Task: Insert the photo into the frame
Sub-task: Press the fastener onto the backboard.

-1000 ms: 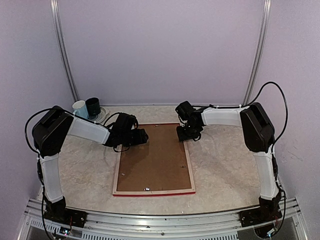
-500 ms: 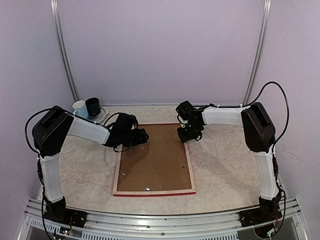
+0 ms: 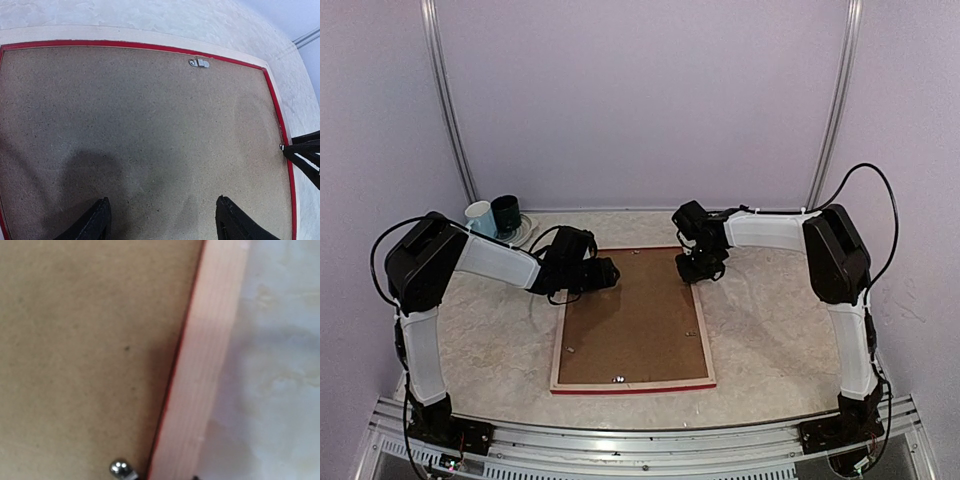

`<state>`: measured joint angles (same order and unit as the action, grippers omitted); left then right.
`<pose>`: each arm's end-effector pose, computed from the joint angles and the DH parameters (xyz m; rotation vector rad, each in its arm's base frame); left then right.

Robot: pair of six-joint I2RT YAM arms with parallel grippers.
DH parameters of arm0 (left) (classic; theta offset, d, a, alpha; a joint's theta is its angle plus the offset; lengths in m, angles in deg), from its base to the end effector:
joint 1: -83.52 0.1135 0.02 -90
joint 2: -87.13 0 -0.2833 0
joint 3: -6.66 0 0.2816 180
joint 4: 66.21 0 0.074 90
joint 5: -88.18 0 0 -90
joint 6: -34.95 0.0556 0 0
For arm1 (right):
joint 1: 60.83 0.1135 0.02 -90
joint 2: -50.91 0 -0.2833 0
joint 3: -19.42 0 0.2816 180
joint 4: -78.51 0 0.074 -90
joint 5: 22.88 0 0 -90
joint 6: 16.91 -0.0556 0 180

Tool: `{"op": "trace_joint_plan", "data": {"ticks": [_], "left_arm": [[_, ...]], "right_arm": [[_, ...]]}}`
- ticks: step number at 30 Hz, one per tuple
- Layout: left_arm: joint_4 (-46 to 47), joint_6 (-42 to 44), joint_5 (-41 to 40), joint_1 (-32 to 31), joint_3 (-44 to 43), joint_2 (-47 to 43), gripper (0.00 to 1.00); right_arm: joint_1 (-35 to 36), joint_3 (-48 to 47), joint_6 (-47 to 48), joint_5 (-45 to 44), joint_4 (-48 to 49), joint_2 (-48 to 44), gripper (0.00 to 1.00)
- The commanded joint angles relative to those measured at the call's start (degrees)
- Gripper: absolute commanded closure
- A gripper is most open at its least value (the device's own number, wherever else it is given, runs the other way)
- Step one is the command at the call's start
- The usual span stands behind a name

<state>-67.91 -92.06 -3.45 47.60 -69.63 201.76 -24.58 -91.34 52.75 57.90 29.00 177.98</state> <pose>0.3719 -0.2675 0.1130 -0.0379 2.3506 -0.6240 0.4196 0.2966 0.1429 -0.3268 2.6746 0.0823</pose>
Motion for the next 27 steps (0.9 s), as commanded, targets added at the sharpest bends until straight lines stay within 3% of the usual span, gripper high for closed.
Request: {"op": "trace_joint_plan", "data": {"ticks": [1,11,22,25,27], "left_arm": [[-6.4,-0.87,1.28,-0.1,2.2,3.15,0.29],[-6.57,-0.95,1.1,-0.29,2.16,3.01,0.29],[-6.65,-0.95,1.28,-0.46,2.09,3.14,0.29],[-6.66,-0.87,1.28,-0.38,2.11,3.14,0.29],[-6.61,-0.87,1.28,-0.38,2.1,2.97,0.29]], "right_arm": [[0.24,1.4,-3.32,-3.71,-1.28,0.86,0.8],[1.92,4.47,-12.28,-9.14,2.6,1.69,0.85],[3.47,5.6,-17.94,-11.85,5.34,2.16,0.84],[3.6,5.94,-17.71,-11.36,5.69,0.78,0.81],[3.69,6.81,-16.56,-10.85,6.71,-1.57,0.72]]}}
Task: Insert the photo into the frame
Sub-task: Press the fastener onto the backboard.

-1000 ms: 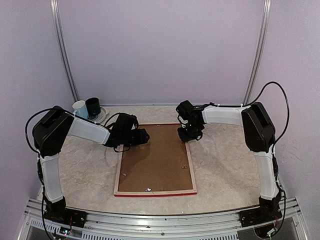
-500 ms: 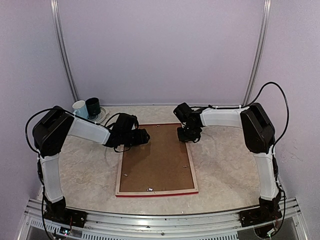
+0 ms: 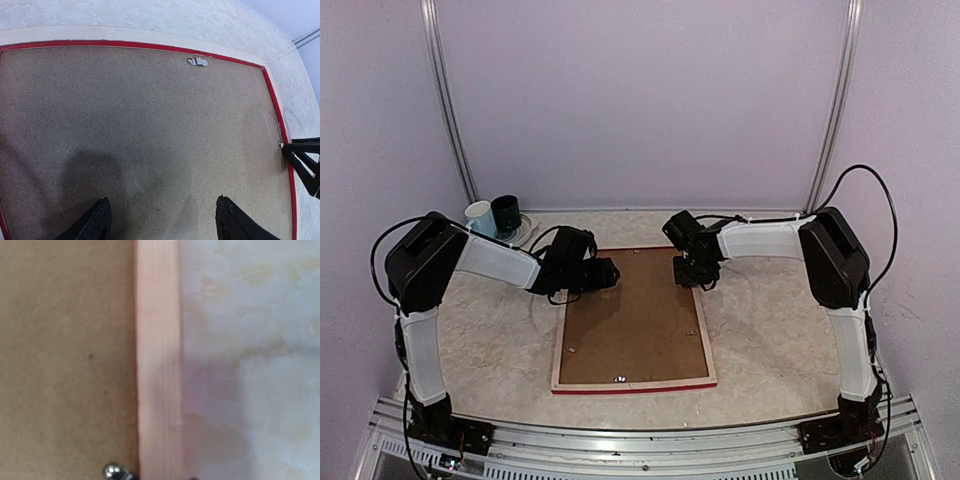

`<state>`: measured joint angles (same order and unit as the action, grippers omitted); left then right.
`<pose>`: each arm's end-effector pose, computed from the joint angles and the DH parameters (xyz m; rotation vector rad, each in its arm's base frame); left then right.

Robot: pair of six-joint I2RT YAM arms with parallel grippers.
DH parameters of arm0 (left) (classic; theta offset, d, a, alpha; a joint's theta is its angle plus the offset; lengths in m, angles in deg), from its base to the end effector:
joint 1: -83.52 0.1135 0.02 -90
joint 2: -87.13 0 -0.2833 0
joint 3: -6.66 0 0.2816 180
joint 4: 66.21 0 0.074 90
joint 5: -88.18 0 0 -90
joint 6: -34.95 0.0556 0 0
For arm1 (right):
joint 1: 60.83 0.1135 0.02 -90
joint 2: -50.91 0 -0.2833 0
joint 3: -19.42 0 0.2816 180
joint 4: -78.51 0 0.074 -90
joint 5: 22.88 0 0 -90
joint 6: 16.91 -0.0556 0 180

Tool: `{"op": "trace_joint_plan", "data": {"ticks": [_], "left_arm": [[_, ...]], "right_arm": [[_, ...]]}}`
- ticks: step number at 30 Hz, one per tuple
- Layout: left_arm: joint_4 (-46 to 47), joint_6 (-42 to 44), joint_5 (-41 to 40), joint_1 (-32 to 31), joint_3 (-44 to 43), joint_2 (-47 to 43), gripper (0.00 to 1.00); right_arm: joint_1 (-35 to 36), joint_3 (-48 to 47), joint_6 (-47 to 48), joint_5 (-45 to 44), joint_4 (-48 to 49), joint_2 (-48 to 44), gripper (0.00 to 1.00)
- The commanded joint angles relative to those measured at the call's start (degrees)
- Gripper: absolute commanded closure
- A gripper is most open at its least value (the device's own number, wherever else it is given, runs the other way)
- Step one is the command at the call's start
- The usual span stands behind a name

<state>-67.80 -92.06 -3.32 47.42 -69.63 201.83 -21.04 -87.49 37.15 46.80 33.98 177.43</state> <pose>0.3712 -0.2689 0.1126 -0.0330 2.3511 -0.6283 0.4034 0.3108 0.1332 0.0194 2.5752 -0.0014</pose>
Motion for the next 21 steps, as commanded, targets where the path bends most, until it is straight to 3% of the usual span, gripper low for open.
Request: {"op": "trace_joint_plan", "data": {"ticks": [1,5,11,16,21], "left_arm": [[-6.76,-0.87,1.15,-0.2,2.11,2.9,0.29],[-6.77,-0.91,0.98,-0.13,2.2,2.79,0.29],[-6.77,-1.04,1.15,-0.07,2.24,3.1,0.29],[-5.97,-1.05,1.15,0.07,2.78,2.18,0.28],[-4.5,-0.61,1.15,-0.65,3.66,0.54,0.25]], "right_arm": [[0.2,3.66,-0.5,0.66,2.22,-2.52,0.67],[0.19,4.54,3.87,4.25,3.95,-8.81,0.49],[0.12,5.01,6.93,5.6,0.89,-15.19,0.33],[0.16,15.49,8.74,10.82,5.18,-22.4,0.02],[0.52,25.6,9.96,16.21,9.06,-27.9,0.01]]}}
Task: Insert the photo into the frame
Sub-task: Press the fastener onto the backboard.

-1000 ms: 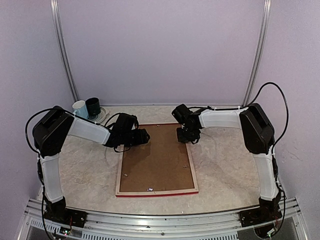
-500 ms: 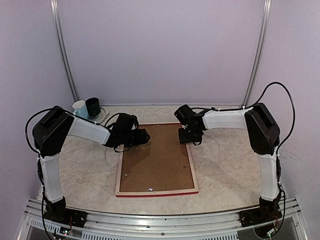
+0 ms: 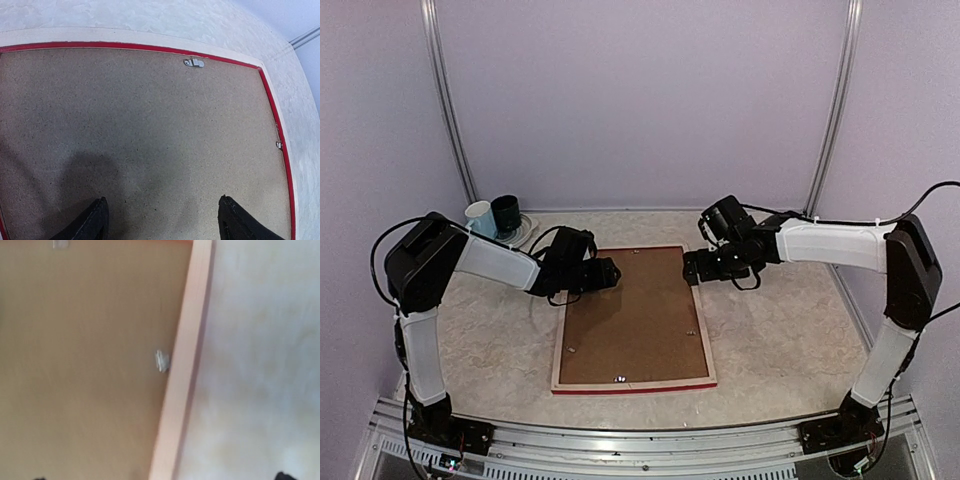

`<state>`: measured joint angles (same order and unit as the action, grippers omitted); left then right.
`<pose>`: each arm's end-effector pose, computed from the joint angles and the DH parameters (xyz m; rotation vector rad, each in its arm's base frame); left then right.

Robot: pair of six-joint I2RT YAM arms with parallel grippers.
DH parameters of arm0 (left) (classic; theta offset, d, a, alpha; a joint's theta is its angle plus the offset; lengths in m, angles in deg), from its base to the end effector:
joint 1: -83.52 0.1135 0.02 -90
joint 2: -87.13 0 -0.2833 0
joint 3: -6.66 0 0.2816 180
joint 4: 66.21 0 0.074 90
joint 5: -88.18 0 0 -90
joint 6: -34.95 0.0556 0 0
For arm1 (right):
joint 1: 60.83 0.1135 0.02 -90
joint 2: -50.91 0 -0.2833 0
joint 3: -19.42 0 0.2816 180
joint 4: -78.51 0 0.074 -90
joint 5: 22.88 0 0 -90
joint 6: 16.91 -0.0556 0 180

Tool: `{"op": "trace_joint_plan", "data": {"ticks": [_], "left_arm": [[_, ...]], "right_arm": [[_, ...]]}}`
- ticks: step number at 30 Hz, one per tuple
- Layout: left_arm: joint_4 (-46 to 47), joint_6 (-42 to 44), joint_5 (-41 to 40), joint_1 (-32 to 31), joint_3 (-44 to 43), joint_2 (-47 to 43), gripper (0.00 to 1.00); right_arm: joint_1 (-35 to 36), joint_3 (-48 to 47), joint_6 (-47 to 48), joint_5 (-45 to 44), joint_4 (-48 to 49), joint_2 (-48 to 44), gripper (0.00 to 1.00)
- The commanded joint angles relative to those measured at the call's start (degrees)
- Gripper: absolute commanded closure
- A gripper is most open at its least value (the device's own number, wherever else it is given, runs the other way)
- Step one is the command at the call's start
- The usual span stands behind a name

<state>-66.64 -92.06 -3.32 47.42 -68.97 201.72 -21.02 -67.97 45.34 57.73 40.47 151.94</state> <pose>0.3701 -0.2681 0.1118 -0.0331 2.3409 -0.6346 0.3344 0.2669 0.2241 -0.1902 2.4744 0.3099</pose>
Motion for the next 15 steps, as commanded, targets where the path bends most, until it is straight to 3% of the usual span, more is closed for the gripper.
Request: {"op": "trace_joint_plan", "data": {"ticks": [1,15], "left_arm": [[-5.33,-0.53,1.04,-0.83,3.25,0.25,0.25],[-4.22,2.55,-0.09,-4.8,3.86,-5.57,0.22]], "right_arm": [[0.73,7.69,2.09,5.97,3.08,-3.29,0.01],[7.63,14.97,6.49,4.15,2.39,-3.33,0.06]]}}
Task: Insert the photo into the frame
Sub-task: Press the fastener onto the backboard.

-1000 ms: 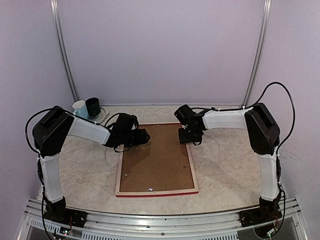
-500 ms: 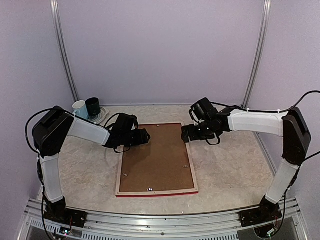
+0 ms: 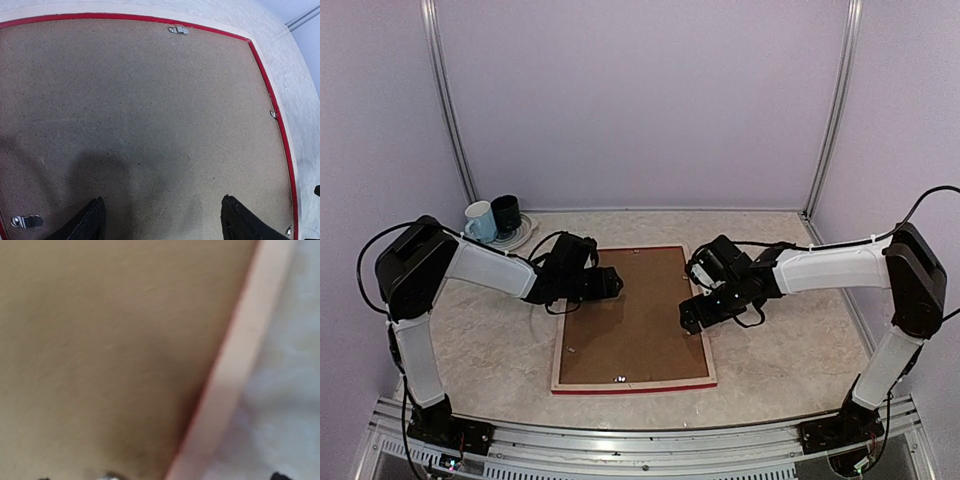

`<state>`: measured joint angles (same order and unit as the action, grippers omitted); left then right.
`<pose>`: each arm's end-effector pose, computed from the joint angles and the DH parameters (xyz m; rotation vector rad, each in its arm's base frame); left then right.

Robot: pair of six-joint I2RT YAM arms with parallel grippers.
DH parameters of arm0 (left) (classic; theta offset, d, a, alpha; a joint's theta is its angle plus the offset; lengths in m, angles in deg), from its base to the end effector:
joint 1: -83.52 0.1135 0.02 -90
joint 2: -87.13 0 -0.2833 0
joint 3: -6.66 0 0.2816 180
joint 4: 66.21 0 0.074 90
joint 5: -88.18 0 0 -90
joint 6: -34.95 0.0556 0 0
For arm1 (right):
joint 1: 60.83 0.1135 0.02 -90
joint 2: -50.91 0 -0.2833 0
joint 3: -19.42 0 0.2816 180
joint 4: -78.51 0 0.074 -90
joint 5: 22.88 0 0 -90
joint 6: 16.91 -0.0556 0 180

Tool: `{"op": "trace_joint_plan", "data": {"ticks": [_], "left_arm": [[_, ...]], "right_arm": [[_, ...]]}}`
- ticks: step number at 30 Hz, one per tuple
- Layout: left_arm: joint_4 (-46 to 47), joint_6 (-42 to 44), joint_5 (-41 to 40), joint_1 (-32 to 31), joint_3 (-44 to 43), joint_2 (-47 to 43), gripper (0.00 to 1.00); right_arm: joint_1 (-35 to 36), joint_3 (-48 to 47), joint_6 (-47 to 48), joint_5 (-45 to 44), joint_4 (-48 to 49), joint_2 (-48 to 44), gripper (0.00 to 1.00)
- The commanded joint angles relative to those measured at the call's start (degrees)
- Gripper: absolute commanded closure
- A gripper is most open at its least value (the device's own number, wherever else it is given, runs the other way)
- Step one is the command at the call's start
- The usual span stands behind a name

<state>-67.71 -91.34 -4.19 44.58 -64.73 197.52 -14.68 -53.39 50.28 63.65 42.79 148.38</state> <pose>0.3406 -0.2723 0.1177 0.0321 2.3597 -0.6253 0.2634 0.2694 0.1643 -0.5177 2.6118 0.3320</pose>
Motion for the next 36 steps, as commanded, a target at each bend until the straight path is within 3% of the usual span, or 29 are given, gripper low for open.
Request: {"op": "trace_joint_plan", "data": {"ticks": [1,15,26,36], "left_arm": [[-3.35,2.03,0.99,-2.4,-0.63,-1.44,0.22],[-3.34,2.88,8.04,-6.7,-4.55,2.7,0.23],[-3.69,2.11,9.31,-7.2,-5.85,5.91,0.23],[-4.62,2.02,8.88,-7.54,-6.81,7.54,0.23]], "right_arm": [[1.37,0.25,1.44,-2.18,-0.32,0.6,0.07],[1.42,0.13,2.81,-4.26,-2.06,1.47,0.2],[1.36,0.4,2.89,-5.64,-2.05,5.73,0.24],[1.44,0.59,2.56,-6.29,-1.11,8.15,0.37]]}}
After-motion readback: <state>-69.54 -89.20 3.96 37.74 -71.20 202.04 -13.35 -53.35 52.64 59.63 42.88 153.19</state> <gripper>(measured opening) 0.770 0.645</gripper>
